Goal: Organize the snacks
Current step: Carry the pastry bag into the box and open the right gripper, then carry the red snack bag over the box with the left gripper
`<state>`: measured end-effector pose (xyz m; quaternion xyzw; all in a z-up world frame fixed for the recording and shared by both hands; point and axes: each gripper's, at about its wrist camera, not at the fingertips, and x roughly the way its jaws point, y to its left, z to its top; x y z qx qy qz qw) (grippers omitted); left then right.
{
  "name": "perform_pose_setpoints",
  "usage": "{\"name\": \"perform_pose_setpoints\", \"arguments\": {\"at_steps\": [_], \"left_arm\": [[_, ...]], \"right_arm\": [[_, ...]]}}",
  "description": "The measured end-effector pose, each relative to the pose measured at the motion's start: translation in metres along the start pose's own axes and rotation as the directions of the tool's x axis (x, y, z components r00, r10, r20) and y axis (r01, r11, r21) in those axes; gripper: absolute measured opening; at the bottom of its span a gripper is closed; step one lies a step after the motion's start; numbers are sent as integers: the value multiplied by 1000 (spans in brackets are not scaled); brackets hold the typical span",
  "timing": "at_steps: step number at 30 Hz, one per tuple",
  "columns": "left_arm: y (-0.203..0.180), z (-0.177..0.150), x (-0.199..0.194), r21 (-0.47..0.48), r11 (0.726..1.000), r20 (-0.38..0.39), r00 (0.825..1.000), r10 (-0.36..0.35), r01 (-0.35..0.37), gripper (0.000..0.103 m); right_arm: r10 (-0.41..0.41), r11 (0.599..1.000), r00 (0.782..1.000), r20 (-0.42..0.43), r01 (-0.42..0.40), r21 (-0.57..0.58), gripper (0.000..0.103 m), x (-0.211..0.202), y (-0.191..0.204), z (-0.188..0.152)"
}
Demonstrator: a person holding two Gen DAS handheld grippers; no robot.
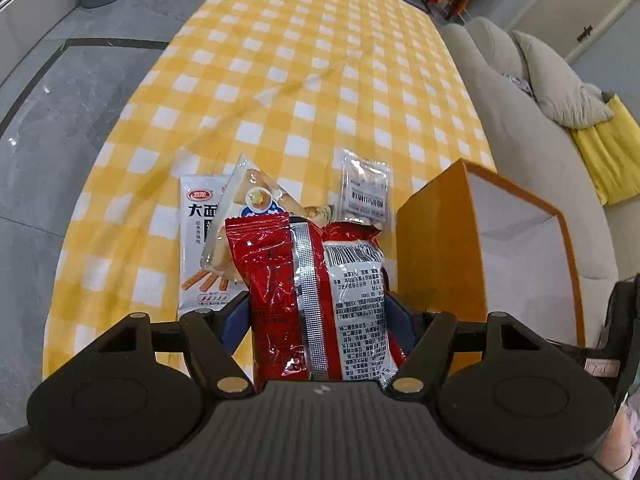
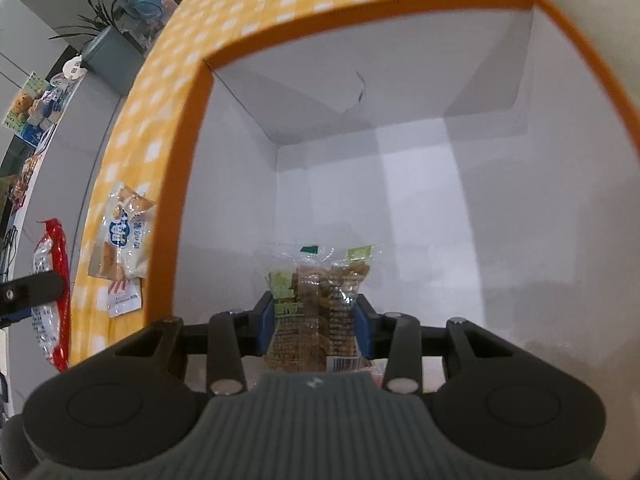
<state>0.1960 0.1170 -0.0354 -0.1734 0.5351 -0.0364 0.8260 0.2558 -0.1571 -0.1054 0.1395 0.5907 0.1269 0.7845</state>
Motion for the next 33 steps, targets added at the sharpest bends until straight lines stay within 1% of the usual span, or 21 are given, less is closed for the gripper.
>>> {"name": "perform_pose_setpoints", "arguments": {"at_steps": [2,4,6,7,8,11,13,14,17,21,23,25,28,31,33], "left_arm": [[0,-1,6,3,1000,-16,1000,1,-1,81],[1,-1,10,4,1000,-31,1000,4,-4,81],[1,-2,12,10,1000,-40,999,9,-9,81],[1,-1,13,13,1000,-43,999,11,-10,81],[1,-1,14,16,1000,-46,999,12,-11,81],[2,1,16,7,1000,-48,999,9,-8,81],[2,1,17,10,1000,-51,999,10,-10,81],[1,0,16,11,1000,-52,999,11,-10,81],[-1,0,16,16,1000,-55,998,6,-5,81],[-9,0,12,29,1000,-49,999,-9,10,81],[-16,-1,8,45,999,-44,999,-11,13,81],[-25,-3,3,66,998,-36,999,-12,14,81],[-39,-5,-4,94,995,-18,1000,-18,19,81],[-53,-10,-10,118,993,-9,1000,-13,14,81],[-63,-13,-16,135,991,3,1000,-6,6,81]], "right_arm": [[30,998,998,-56,-27,55,45,8,-4,4],[58,994,996,-62,-52,92,48,7,-11,3],[83,993,996,-40,-79,93,40,1,-17,3],[80,994,996,-29,-78,81,28,-3,-18,2],[76,995,997,-19,-74,62,19,-7,-18,2],[76,997,997,1,-76,7,6,-14,-15,-1],[73,997,997,-3,-73,-19,4,-11,-11,-3],[69,997,998,-4,-69,-30,1,-8,-9,-4],[73,996,997,-28,-74,-42,0,3,-6,-3],[33,994,999,-4,-33,-101,0,7,3,-7],[29,994,1000,1,-29,-103,0,6,3,-8],[42,996,999,-1,-42,-80,0,5,-1,-8],[46,997,999,2,-46,-56,0,0,-5,-7],[22,996,999,33,-18,-93,2,-10,0,-9],[11,995,999,53,-6,-96,3,-22,0,-10]]}}
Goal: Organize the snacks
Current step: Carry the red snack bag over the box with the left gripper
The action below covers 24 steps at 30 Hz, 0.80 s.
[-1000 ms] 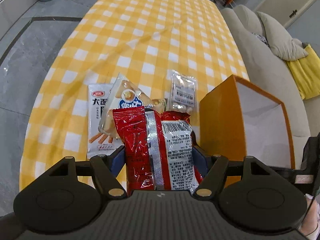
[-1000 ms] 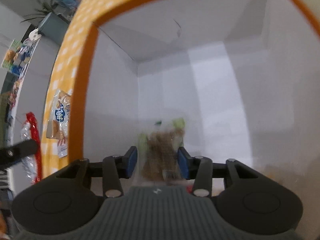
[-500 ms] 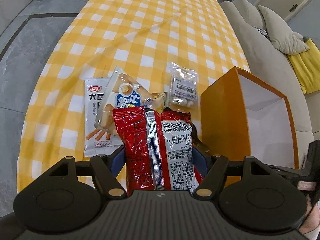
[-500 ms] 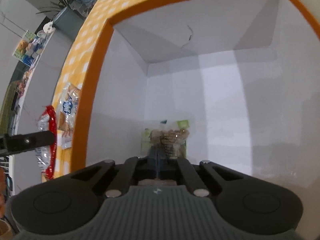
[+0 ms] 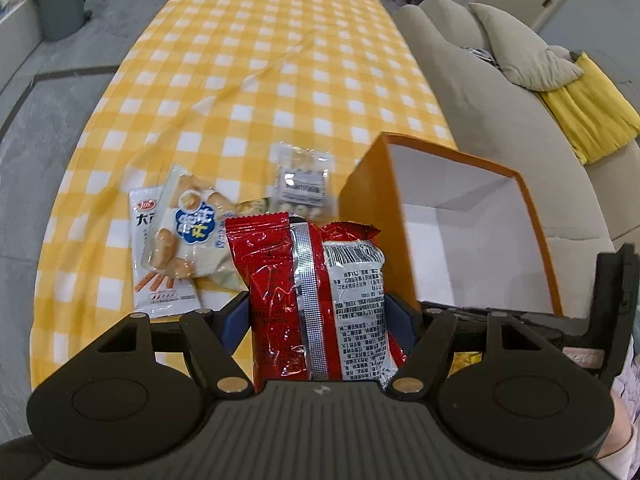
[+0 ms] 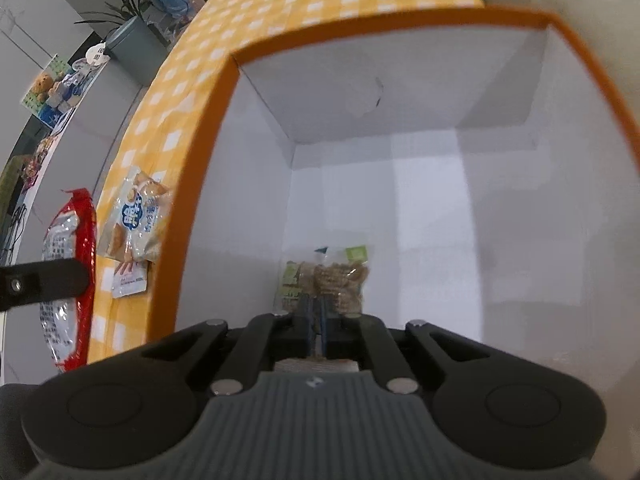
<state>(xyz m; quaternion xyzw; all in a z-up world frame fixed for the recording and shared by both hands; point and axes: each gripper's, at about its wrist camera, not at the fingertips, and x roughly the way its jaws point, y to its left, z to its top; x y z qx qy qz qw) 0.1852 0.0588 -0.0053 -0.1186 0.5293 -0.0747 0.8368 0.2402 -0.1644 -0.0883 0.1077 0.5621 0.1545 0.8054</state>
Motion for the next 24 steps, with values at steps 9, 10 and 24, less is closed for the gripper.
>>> {"name": "perform_pose_setpoints", "arguments": {"at_steps": [9,10,24], "left_arm": [[-75,0,-33,117,986,113,988,108,-122,81],[-85,0,-33,127,985,115,988,102,-117,81],[-170,-6,66,179,981,11,997,79,-80,81]], "right_arm": [[-47,999,989,137,45,16,22,-72,-23,-9],[-36,999,989,146,32,24,22,-79,-28,-10],[43,985,941,336,-96,142,38,-173,-117,-26]]}}
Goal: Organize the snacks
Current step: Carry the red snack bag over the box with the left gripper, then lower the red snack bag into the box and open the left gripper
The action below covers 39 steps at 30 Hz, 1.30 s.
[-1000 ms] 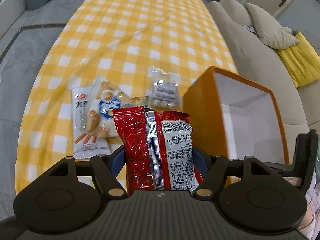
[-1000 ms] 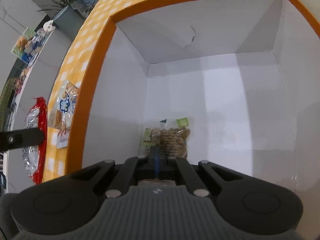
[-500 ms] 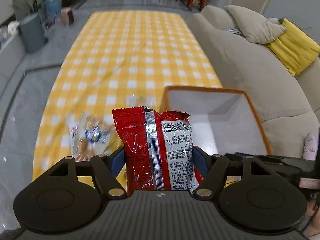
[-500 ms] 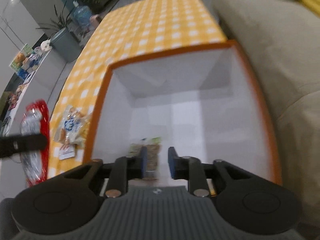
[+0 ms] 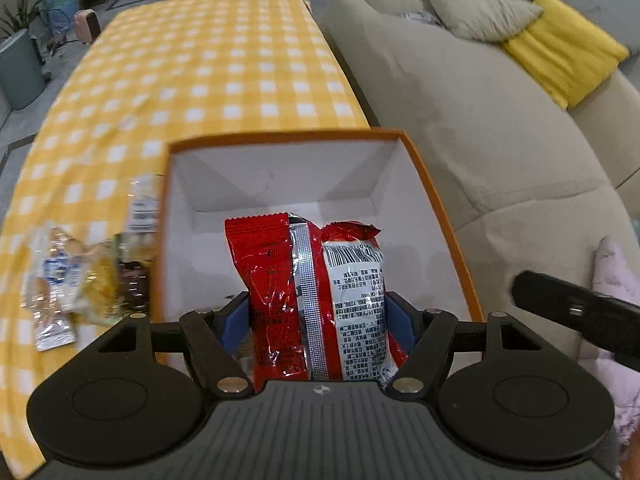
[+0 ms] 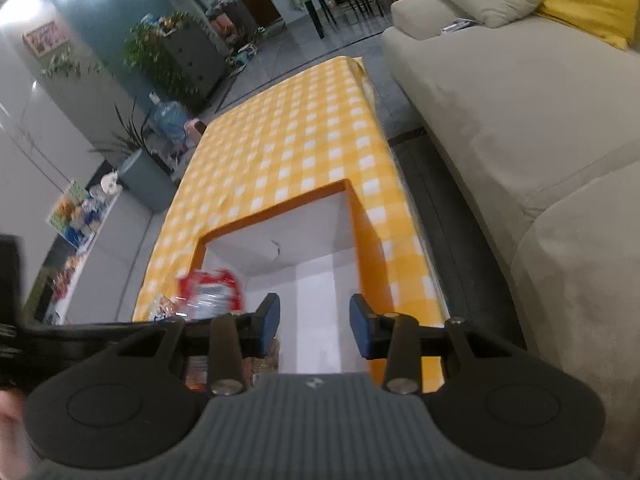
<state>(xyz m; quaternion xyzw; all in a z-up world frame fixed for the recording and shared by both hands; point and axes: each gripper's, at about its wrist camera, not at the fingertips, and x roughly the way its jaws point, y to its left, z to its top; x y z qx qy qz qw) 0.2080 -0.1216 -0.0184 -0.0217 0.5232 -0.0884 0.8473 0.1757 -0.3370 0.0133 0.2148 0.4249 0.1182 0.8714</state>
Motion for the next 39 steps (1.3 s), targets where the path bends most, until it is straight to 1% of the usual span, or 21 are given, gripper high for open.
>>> {"name": "perform_pose_setpoints", "arguments": {"at_steps": [5,7,11,15,18,19,20,23,25,27,29,30,33,34,36,37,38,39], "left_arm": [[-16,6,43,15,1000,-63,998,7,-6,81],[-20,7,57,23,999,-88,996,28,-26,81],[-20,7,84,25,997,-122,989,78,-75,81],[-17,4,102,6,997,-160,984,79,-79,81],[-18,1,108,17,997,-167,983,76,-74,81],[-19,1,109,26,997,-164,983,77,-74,83],[-21,0,110,37,996,-157,984,85,-80,85],[-25,-2,112,66,992,-131,985,115,-107,87],[-26,-3,112,66,990,-126,983,133,-125,90],[-24,-3,108,44,993,-147,982,119,-114,90],[-20,-5,99,14,997,-151,985,83,-82,91],[-19,-5,92,7,998,-136,988,70,-69,91],[-15,-1,73,5,998,-82,995,60,-60,92],[-13,1,67,3,999,-62,997,46,-46,90],[-9,8,61,-9,999,-29,999,35,-35,72],[-8,12,62,-9,1000,-34,999,30,-30,58],[-7,16,66,-9,1000,-47,999,15,-16,47],[-6,19,70,-11,1000,-58,998,2,-2,40]], "right_arm": [[29,998,999,-16,-28,55,38,9,-16,0],[37,997,999,-26,-34,74,38,11,-20,-2],[56,995,997,-43,-53,86,38,15,-27,-4],[64,994,996,-66,-57,94,39,19,-30,-5],[68,993,994,-81,-59,101,39,27,-32,-5],[67,993,994,-83,-58,103,39,28,-33,-5],[66,993,994,-86,-57,105,39,29,-34,-5],[63,992,994,-91,-52,112,39,32,-35,-5],[61,992,994,-93,-51,113,39,31,-35,-5],[56,993,994,-96,-46,108,39,31,-34,-6],[40,995,994,-99,-30,97,39,33,-33,-5],[37,995,994,-103,-27,98,39,34,-33,-5],[40,993,994,-103,-28,113,39,34,-35,-5],[40,993,994,-99,-28,115,39,32,-35,-6],[44,992,995,-94,-33,118,39,30,-36,-5],[47,992,995,-92,-35,121,39,30,-36,-5],[48,992,995,-92,-36,124,39,30,-37,-5],[46,991,995,-93,-34,126,39,30,-37,-5]]}}
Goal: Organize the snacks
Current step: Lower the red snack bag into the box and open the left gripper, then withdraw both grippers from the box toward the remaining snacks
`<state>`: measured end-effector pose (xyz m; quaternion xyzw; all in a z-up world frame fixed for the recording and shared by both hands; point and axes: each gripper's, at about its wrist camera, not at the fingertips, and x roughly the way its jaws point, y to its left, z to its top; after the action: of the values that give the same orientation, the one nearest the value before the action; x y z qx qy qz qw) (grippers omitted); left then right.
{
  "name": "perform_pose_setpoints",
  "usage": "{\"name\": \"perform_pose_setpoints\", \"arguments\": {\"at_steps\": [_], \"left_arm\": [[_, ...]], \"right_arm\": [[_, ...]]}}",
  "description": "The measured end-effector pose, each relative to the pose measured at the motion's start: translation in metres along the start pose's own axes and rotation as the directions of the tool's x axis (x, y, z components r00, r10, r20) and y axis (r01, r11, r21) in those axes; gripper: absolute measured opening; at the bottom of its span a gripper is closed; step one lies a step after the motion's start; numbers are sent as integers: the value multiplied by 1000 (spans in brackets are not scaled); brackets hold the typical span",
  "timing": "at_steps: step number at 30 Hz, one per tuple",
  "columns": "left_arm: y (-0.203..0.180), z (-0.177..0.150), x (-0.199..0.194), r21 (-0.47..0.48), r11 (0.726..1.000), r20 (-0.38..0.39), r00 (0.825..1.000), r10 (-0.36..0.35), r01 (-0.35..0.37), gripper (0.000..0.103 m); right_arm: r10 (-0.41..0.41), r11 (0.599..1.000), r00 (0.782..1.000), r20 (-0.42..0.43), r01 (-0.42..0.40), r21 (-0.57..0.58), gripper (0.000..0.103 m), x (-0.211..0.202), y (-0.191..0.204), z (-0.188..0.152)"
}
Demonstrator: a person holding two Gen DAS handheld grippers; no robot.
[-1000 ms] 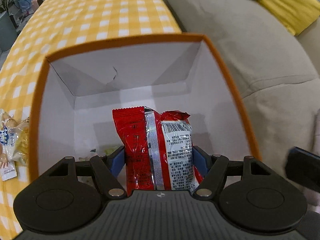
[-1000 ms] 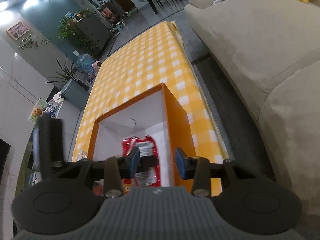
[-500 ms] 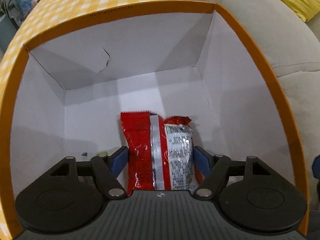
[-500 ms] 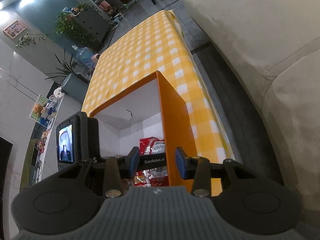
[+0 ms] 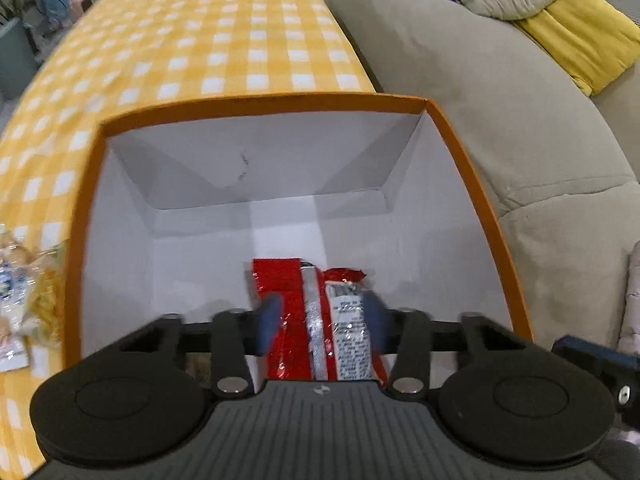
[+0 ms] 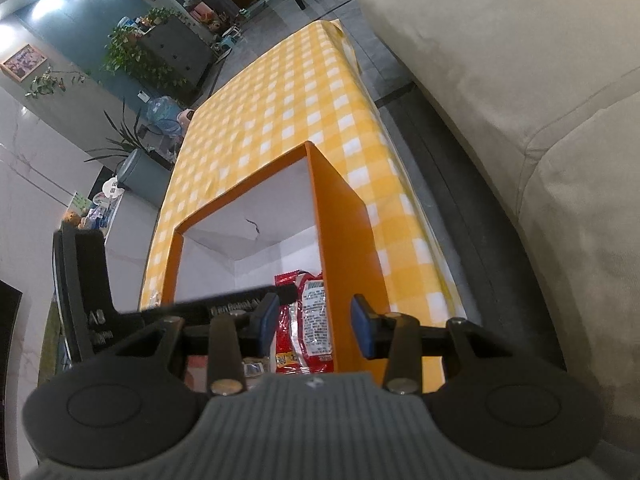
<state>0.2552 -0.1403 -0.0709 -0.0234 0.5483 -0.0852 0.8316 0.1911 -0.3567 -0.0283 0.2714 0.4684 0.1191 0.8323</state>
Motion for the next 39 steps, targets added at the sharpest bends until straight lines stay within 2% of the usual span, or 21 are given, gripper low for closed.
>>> {"name": "perform_pose_setpoints", "arguments": {"at_steps": [1,2,5,8,11,13,16,18,20,23,25,27,30,31,32,34,36,38,39], "left_arm": [[1,4,6,-6,1000,-10,1000,-6,6,28],[2,9,12,-10,1000,-17,1000,-1,1,26],[1,21,30,-9,999,-11,999,41,-41,26],[-1,30,47,-6,999,-12,999,52,-52,26],[-3,28,57,7,997,-74,995,72,-72,26],[-5,22,55,26,995,-60,994,93,-91,27],[-7,11,49,35,991,-56,990,132,-130,34],[-7,6,42,33,992,-48,992,121,-119,47],[-4,3,32,10,996,-41,995,90,-90,69],[0,0,11,-25,996,-13,996,84,-84,74],[4,-1,-3,-19,996,-27,996,89,-90,78],[4,-6,-21,-12,995,-42,994,101,-101,79],[11,-13,-46,-26,994,-22,994,103,-104,85],[12,-16,-53,-27,994,-21,994,107,-108,86],[14,-18,-58,-24,993,-22,993,112,-112,86],[21,-22,-68,-24,992,-19,992,122,-123,86],[28,-28,-79,-32,991,-14,992,127,-127,86],[37,-33,-92,-40,993,0,993,115,-115,86],[42,-37,-99,-50,993,14,994,104,-103,86]], "right_arm": [[-3,1000,1000,-1,3,1,39,1,0,0],[-6,1000,1000,-2,6,2,39,1,0,0],[-7,1000,1000,-5,7,1,39,2,-1,0],[-9,1000,1000,-10,9,-1,39,4,1,0],[-11,1000,1000,-21,11,-2,39,9,2,0],[-12,1000,1000,-25,12,-2,39,11,2,1],[-8,1000,1000,-25,8,-10,39,10,4,2],[-6,1000,1000,-23,5,-16,39,9,6,2],[-7,1000,1000,-21,7,-19,39,8,7,1],[-10,1000,1000,-15,10,-26,39,6,7,1],[-7,999,1000,-8,7,-34,39,2,9,1],[5,1000,1000,0,-5,-22,42,-1,8,2],[6,1000,1000,-14,-7,-9,48,-4,6,1],[4,1000,1000,-16,-4,-12,55,-4,8,1],[1,1000,1000,-18,-1,-15,66,-4,9,1],[-7,1000,1000,-15,6,-19,79,-4,13,0],[-16,999,1000,-26,15,-44,80,-3,21,-2],[-35,998,999,-40,33,-56,90,0,28,-5],[-51,997,998,-45,48,-59,91,3,32,-6]]}}
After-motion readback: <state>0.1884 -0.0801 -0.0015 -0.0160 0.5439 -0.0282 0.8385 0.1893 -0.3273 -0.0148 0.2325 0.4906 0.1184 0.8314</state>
